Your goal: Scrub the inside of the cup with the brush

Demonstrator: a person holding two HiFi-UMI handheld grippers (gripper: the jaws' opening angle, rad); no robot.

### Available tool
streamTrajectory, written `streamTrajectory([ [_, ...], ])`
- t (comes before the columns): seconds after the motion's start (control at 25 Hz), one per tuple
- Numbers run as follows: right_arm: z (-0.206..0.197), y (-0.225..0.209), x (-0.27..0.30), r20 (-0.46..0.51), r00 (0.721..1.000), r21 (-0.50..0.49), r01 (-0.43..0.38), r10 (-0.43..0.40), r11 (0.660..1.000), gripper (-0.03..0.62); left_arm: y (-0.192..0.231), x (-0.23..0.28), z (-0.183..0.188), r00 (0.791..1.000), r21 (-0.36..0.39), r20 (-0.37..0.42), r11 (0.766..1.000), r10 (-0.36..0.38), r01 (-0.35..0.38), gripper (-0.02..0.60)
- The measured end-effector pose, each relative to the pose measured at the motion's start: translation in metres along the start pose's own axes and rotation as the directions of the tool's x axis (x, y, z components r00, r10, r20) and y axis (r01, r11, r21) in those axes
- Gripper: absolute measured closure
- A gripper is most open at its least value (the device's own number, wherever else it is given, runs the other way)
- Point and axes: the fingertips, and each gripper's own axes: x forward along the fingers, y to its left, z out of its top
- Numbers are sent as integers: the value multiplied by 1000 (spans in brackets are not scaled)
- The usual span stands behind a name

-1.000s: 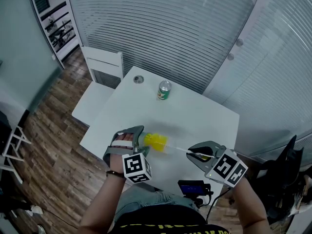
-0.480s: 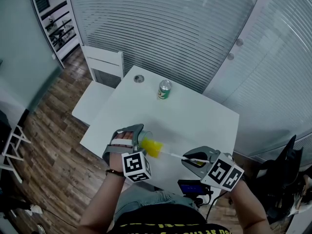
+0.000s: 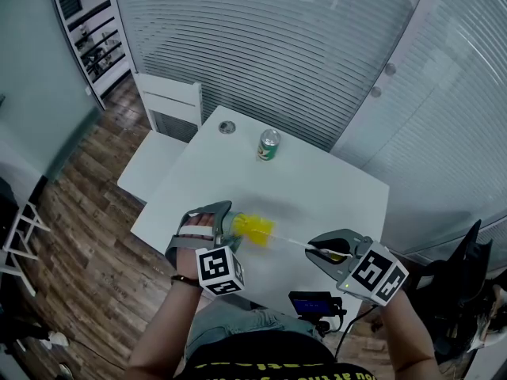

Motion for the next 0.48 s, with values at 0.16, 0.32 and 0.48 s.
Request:
streamTrajectory([
  [0.16,-13,-2,5,-34,999,12,9,-9,1000,548,2,-2,1,1000,-9,7,1000,9,-9,164],
  [0.32,-22,5,12,-55,998,27,-14,16,1000,548,4,-3,2,1000,-5,7,1000,14,-14,164],
  [0.48,-21,18,14,-52,997,27,-64,65,998,548,3,-3,2,1000,-4,1,1000,13,-13,164],
])
